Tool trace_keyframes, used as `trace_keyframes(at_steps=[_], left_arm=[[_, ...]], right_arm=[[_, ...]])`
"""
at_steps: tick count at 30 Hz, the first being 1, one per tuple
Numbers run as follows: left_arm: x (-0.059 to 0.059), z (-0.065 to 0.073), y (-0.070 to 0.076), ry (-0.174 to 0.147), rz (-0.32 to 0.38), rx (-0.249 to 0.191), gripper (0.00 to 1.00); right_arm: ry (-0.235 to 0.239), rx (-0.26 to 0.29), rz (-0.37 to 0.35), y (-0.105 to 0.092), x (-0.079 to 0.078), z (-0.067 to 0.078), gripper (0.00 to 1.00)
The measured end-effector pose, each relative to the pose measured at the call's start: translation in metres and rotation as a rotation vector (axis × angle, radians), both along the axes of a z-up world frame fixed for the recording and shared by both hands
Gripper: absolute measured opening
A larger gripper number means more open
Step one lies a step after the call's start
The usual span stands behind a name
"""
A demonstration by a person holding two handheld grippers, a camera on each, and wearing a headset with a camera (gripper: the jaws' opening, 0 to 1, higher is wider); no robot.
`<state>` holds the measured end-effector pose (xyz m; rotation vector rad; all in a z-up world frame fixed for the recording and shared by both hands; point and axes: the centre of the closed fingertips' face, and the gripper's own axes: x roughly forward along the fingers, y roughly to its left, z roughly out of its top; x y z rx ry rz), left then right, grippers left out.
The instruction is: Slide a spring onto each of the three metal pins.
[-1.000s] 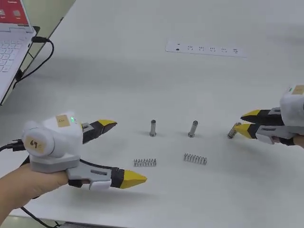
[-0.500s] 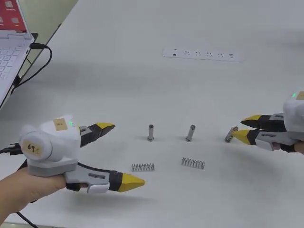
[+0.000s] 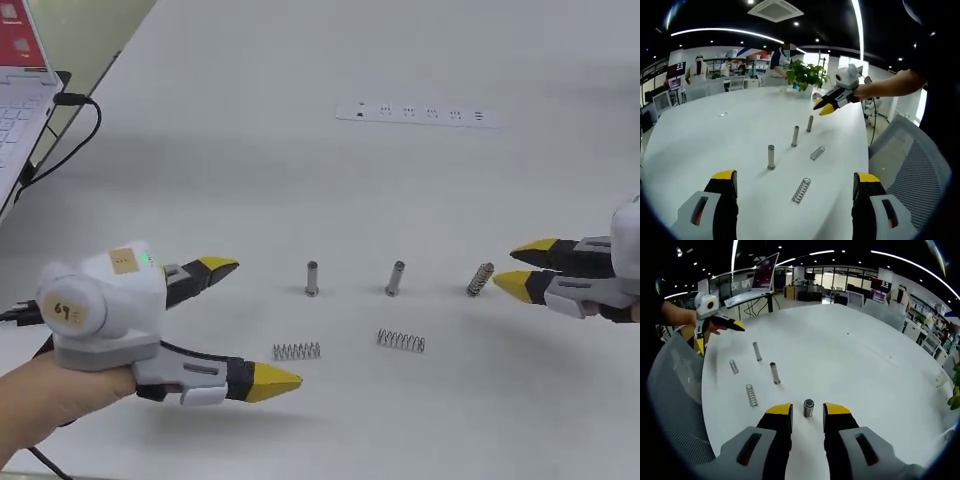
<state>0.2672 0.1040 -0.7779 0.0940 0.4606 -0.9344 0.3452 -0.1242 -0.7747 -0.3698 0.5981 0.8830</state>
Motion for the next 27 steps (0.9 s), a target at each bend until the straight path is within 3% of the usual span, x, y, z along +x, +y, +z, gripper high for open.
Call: trace_keyframes(at_steps=[12,27], left_arm=[[-0.002,-0.001,0.001,0.005,0.005,0.003,0.93],[-0.003,0.000,0.002,0.006,0.014,0.003,0.93]], right_arm=[[0.004,0.028,0.015,0.004,-0.015,0.002,0.22],[0.049,0.042,0.040,0.010,-0.041,-0.012,0.21]])
